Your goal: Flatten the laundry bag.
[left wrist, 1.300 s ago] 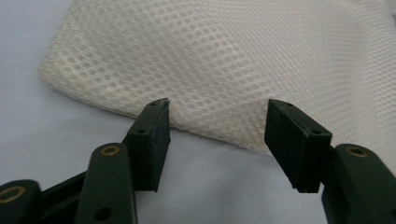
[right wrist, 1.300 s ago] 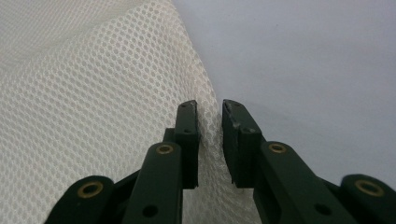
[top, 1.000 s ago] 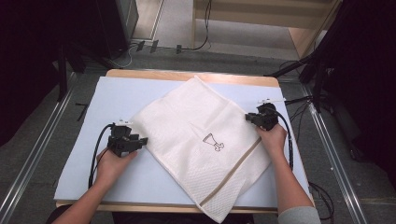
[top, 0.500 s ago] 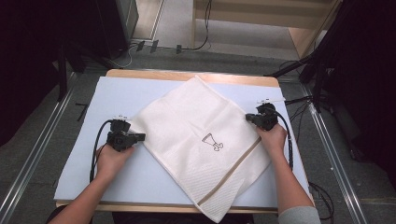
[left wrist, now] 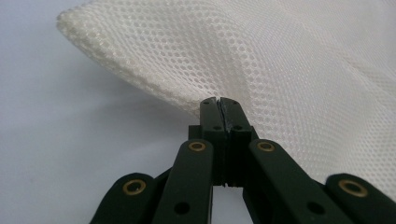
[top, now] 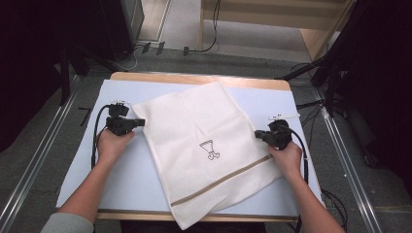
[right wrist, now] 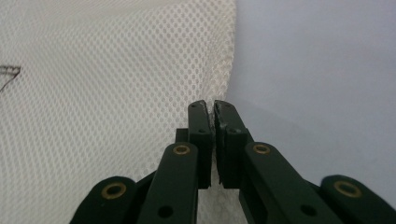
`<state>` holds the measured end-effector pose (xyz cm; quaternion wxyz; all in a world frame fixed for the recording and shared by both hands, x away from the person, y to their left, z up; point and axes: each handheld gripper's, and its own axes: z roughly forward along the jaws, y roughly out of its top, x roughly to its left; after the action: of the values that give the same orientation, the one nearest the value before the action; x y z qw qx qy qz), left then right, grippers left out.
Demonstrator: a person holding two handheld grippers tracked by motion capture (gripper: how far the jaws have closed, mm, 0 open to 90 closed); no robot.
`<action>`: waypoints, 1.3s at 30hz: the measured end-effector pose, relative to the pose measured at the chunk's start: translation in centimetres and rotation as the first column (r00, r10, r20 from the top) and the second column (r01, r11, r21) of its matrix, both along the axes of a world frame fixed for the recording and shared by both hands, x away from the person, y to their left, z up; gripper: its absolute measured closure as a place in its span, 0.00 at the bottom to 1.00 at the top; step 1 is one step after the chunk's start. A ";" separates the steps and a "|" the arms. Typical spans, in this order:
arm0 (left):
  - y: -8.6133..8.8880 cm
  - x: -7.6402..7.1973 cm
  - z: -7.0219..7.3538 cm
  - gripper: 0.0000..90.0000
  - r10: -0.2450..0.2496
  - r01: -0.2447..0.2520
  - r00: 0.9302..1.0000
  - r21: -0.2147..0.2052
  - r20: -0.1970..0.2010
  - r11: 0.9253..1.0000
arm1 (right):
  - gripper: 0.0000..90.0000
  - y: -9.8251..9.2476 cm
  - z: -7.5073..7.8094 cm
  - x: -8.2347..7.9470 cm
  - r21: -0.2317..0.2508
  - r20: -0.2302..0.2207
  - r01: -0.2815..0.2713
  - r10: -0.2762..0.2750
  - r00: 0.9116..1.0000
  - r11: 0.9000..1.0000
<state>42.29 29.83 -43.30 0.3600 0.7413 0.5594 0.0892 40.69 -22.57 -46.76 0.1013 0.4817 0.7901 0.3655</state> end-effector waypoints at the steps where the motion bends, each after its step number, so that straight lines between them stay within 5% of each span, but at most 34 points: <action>1: 0.0 0.4 0.0 1.00 0.004 -0.004 1.000 -0.005 -0.001 1.000 | 0.97 0.1 0.0 -0.5 -0.001 -0.001 -0.007 0.007 1.000 1.000; 11: -0.6 3.7 0.1 1.00 -0.023 0.023 1.000 0.000 -0.005 1.000 | 0.97 0.2 -0.3 -4.9 0.001 0.001 -0.052 0.052 0.999 0.999; 22: -1.2 5.3 -0.4 0.95 -0.039 0.039 0.999 0.004 -0.008 0.999 | 0.92 0.8 -0.1 -7.8 -0.004 -0.014 -0.099 0.099 0.995 0.995; 30: -0.5 2.0 1.6 0.71 -0.035 0.035 0.999 0.019 0.023 0.999 | 0.70 -0.3 1.0 -7.3 0.047 0.101 -0.059 0.054 0.993 0.997; 36: -0.6 -3.0 1.6 0.62 -0.041 0.041 0.999 0.028 0.004 0.999 | 0.69 0.4 0.9 -6.7 0.032 0.102 -0.078 0.074 0.992 0.996; 39: -0.9 -4.3 1.3 0.61 -0.050 0.050 0.999 0.036 -0.004 0.998 | 0.68 0.6 0.8 -6.4 0.028 0.105 -0.081 0.077 0.991 0.996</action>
<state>38.03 28.92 -41.98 0.3480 0.7614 0.5396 0.0892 34.27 -21.99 -45.91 0.1199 0.4320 0.7961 0.4064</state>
